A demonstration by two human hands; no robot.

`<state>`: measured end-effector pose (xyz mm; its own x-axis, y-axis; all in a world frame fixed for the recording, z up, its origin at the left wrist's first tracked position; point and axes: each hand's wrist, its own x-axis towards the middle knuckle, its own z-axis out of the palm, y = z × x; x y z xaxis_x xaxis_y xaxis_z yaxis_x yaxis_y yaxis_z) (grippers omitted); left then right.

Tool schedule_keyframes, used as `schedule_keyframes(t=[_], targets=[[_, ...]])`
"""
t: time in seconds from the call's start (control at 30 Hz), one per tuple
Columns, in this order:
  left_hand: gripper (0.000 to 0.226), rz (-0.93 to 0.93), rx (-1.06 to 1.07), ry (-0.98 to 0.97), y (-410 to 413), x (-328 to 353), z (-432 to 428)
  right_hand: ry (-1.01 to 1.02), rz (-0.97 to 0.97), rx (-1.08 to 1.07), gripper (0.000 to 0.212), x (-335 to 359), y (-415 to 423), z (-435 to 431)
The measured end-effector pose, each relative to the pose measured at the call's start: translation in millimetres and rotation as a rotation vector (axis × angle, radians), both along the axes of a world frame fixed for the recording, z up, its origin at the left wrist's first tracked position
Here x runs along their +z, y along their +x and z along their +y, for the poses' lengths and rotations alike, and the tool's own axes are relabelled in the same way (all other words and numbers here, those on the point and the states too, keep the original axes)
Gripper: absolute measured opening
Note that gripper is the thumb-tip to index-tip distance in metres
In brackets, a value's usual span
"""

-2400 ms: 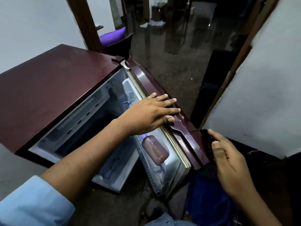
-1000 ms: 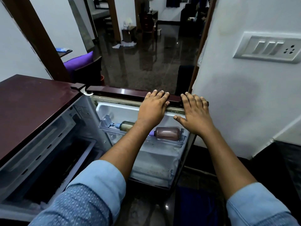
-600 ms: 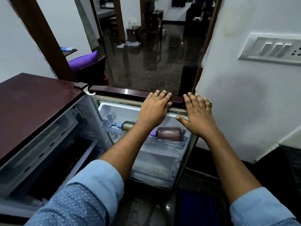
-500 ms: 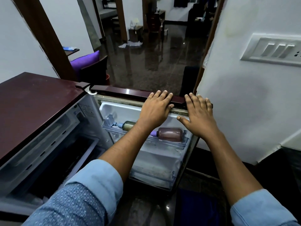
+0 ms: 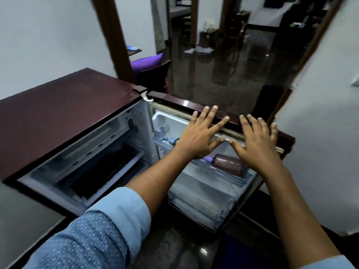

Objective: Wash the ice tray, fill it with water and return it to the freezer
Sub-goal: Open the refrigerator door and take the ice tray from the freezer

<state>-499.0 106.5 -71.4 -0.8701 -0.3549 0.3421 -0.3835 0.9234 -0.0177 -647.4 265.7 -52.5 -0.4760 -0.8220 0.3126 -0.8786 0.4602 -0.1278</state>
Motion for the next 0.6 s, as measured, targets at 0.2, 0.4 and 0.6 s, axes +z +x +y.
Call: schedule_keyframes(t=[0.2,0.4,0.6], targets=[[0.073,-0.017,0.185,0.011,63.8,-4.0,-11.6,-0.164,-0.047,0.277,0.074,1.8,36.5,-41.5],[0.074,-0.026,0.454,0.080,150.0,-19.5,-3.1,-0.232,-0.094,0.577,0.064,-1.8,99.0,-76.7],[0.072,-0.094,0.627,0.119,225.9,-33.5,10.8,-0.244,-0.214,0.763,0.056,-10.4,163.1,-111.2]])
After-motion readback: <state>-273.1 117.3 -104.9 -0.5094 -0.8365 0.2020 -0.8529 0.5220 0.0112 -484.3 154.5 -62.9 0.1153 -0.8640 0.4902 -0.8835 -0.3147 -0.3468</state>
